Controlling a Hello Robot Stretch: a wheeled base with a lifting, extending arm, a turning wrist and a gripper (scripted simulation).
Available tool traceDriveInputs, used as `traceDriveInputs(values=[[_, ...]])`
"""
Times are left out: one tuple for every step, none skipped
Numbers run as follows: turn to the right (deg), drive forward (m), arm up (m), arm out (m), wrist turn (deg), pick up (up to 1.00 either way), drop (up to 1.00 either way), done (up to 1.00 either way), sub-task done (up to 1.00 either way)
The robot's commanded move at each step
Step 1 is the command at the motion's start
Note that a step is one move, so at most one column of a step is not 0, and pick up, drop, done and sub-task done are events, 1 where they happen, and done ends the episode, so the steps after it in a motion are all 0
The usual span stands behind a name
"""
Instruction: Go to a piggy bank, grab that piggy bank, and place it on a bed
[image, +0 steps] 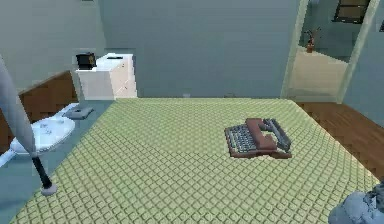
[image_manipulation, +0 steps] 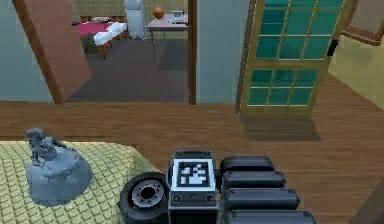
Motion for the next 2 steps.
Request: traceDriveInputs(values=[[-45.0, 0.0, 0.0, 0.0, 0.0, 0.0, 0.0, 0.0, 0.0], [-6.0, 0.0, 0.0, 0.0, 0.0, 0.0, 0.0, 0.0, 0.0]])
